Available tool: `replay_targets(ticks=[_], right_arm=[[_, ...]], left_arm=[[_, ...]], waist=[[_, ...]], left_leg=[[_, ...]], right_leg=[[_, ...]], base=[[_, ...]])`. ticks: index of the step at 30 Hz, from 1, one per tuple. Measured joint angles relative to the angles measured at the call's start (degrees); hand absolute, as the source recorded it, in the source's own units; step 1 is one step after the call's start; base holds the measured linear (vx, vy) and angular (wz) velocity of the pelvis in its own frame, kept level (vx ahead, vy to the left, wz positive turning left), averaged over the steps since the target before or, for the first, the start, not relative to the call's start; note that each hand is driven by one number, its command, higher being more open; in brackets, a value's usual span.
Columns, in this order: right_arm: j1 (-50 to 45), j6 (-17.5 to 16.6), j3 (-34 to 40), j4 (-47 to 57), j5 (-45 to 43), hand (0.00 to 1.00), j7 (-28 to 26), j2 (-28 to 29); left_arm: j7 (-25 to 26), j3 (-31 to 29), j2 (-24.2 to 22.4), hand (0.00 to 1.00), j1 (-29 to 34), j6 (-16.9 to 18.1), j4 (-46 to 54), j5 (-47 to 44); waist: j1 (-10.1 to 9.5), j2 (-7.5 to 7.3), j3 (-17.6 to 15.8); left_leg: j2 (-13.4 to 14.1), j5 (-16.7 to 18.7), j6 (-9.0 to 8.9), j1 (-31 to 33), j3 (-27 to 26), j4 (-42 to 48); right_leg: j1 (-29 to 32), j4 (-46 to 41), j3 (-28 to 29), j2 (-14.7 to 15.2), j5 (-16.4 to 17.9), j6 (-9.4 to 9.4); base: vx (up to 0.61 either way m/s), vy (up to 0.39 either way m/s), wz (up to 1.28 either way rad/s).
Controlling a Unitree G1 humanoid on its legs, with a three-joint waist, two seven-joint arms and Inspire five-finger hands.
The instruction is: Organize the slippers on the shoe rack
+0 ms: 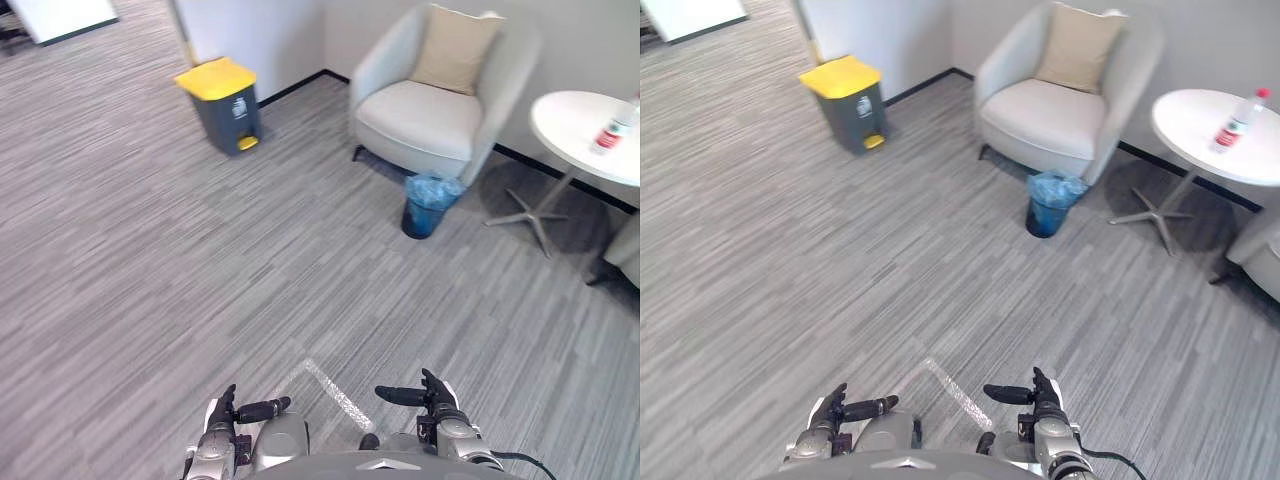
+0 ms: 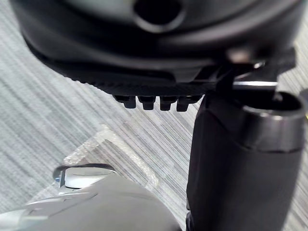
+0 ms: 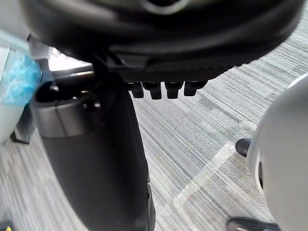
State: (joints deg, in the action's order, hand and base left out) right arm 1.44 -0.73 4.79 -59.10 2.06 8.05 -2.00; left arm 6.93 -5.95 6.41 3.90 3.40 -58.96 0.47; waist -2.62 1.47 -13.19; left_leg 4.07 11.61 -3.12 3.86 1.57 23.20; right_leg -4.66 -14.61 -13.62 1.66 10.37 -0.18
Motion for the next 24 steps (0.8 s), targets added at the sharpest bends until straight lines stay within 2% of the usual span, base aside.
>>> replay_targets(ticks=[2, 4, 8, 15, 17, 18, 19, 20, 21, 22, 24], right_arm=[[-0.65, 0.06, 1.65, 0.18, 0.01, 1.00, 0.07, 1.00], [-0.71, 0.04, 2.30, 0.44, 0.00, 1.00, 0.03, 1.62], [-0.98, -0.02, 3.16, 0.77, -0.07, 1.00, -0.01, 2.15], [-0.85, 0.00, 3.18, -0.86, -0.66, 1.00, 0.00, 1.12], [-0.02, 0.01, 3.02, -2.18, -0.62, 1.00, 0.01, 0.43], [0.46, 0.18, 2.96, -3.07, -0.58, 1.00, 0.00, 0.12], [0.52, 0.21, 2.96, -3.07, -0.57, 1.00, 0.02, 0.06], [0.60, 0.42, 3.00, -3.00, -0.52, 1.00, -0.03, -0.27], [0.38, 0.43, 2.99, -3.06, -0.45, 1.00, 0.05, -0.79], [0.10, 0.48, 2.97, -3.06, -0.44, 1.00, 0.02, -1.04], [-0.39, 0.43, 2.96, -3.12, -0.41, 1.00, 0.11, -1.67]], left_arm=[[-0.02, 0.00, 0.56, 1.00, -0.67, -0.22, 0.08, -0.89], [0.00, -0.01, 0.63, 1.00, -0.38, -0.31, 0.04, -1.24], [-0.18, 0.39, 0.61, 1.00, -0.40, -0.39, -1.01, -1.18], [-1.20, 2.13, 0.72, 1.00, -0.07, -0.40, -1.39, -1.29], [-1.21, 2.43, 0.51, 1.00, 0.05, -0.38, -1.72, -1.98], [-1.22, 2.40, 0.30, 1.00, 0.39, -0.36, -1.85, -2.36], [-1.27, 2.37, 0.37, 1.00, 0.60, -0.35, -1.91, -2.61], [-1.27, 2.44, 0.51, 1.00, 0.98, -0.37, -1.99, -2.79], [-1.29, 2.98, 0.46, 1.00, 1.40, -0.31, -1.95, -3.11], [-1.34, 3.25, 0.48, 1.00, 1.72, -0.29, -1.97, -3.24], [-1.43, 3.76, 0.39, 1.00, 1.87, -0.29, -1.98, -3.23]], waist=[[-0.51, -1.51, 0.38], [-0.46, -1.76, 0.61], [-0.22, -1.66, 1.18], [-0.23, -1.01, 1.98], [-0.22, -0.38, 2.12], [-0.40, 0.04, 2.31], [-0.41, 0.07, 2.33], [-0.14, 0.27, 2.22], [-0.11, 0.44, 2.26], [-0.13, 0.56, 2.33], [-0.07, 0.92, 2.62]], left_leg=[[-0.93, 0.29, 0.43, -0.49, -1.93, 0.97], [-1.26, 0.55, 0.86, -1.82, -4.17, -0.38], [-1.75, 0.64, 1.19, -5.15, -7.61, -4.07], [-1.43, 0.41, 1.59, -7.95, -10.60, -7.62], [-0.52, 0.51, 1.93, -8.54, -11.75, -8.57], [0.37, 0.30, 2.28, -8.83, -13.21, -9.35], [0.61, 0.11, 2.58, -8.96, -14.25, -9.73], [0.60, -0.06, 2.83, -9.27, -15.67, -10.00], [0.69, -0.12, 2.89, -10.07, -16.64, -10.35], [0.71, -0.17, 2.77, -10.68, -17.14, -10.49], [0.62, -0.55, 2.16, -10.78, -17.01, -10.95]], right_leg=[[0.42, 0.74, 3.23, 1.20, -0.31, 1.27], [0.38, 1.75, 5.11, 1.73, -0.72, 1.95], [0.12, 3.79, 9.75, 2.05, -1.90, 3.37], [0.05, 6.04, 13.96, 0.98, -4.04, 3.39], [0.93, 6.02, 13.01, 0.38, -5.67, 3.73], [1.82, 6.05, 10.06, 0.43, -6.84, 3.59], [2.21, 6.04, 6.85, 0.87, -6.88, 3.09], [2.61, 4.76, 0.19, 2.97, -5.38, 0.70], [2.54, 3.83, -4.45, 4.68, -5.32, 0.78], [2.34, 3.95, -4.75, 4.70, -6.07, 1.72], [2.24, 4.89, -4.34, 4.10, -6.83, 2.24]], base=[[0.20, 0.156, -0.59], [0.10, 0.133, -0.67], [0.07, 0.107, -0.57], [0.01, 0.012, -0.34], [-0.04, -0.026, -0.49], [-0.08, -0.061, -0.53], [-0.09, -0.064, -0.64], [-0.08, 0.000, -0.53], [-0.05, 0.024, -0.50], [-0.04, 0.021, -0.33], [-0.02, -0.028, -0.12]])
